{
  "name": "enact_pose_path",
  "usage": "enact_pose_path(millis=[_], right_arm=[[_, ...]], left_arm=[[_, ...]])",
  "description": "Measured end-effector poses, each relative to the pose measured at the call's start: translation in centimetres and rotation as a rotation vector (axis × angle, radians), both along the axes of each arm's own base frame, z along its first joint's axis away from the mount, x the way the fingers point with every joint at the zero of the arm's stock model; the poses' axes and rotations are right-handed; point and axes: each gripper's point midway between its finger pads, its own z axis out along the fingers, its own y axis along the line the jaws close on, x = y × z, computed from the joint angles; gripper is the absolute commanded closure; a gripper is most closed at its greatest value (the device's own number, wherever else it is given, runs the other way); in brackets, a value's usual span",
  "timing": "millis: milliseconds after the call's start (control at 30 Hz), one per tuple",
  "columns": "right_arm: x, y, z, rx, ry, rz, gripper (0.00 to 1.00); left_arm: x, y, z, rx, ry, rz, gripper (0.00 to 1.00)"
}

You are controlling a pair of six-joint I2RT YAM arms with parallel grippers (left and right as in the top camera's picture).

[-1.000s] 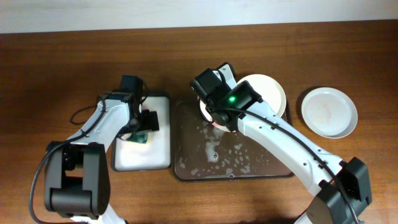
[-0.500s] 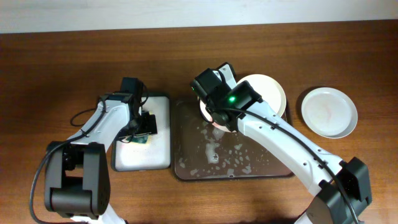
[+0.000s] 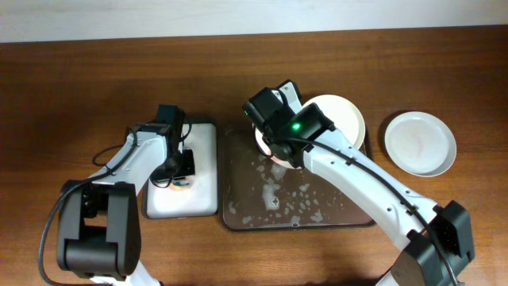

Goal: Clean dirty plates on tray and stack at the side
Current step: 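Lift the pink plate right and stack it on the pale blue plate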

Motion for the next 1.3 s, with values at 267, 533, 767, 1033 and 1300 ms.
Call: enact_pose_path(millis=[267,533,767,1033,1300], right_arm=[[0.5,-1.3,1.6,0.040,-0.049,-0.052,0.96],[-0.2,-1.3,7.1,-0.014,-0.186,-0.009,0.96],[-0.5,-1.2,8.8,-0.106,-0.263,-0.011,0.96],[0.7,-2.2,7.3,0.112,-0.258,-0.133,0.96],[2.5,-17.7,2.3,0.595,-0.073,-0.610,0.96]], left_arm=[[2.9,-0.4,5.0,-0.011,-0.079,0.001,0.00],[3.0,-0.7,6.9,-0.031,-0.121,-0.005,0.00],[3.1,-0.7,6.9,-0.032,-0.123,-0.005,0.00],[3.1,-0.7,6.9,-0.032,-0.124,-0.005,0.00],[3.1,-0.8,6.9,-0.035,-0.123,-0.005,0.00]])
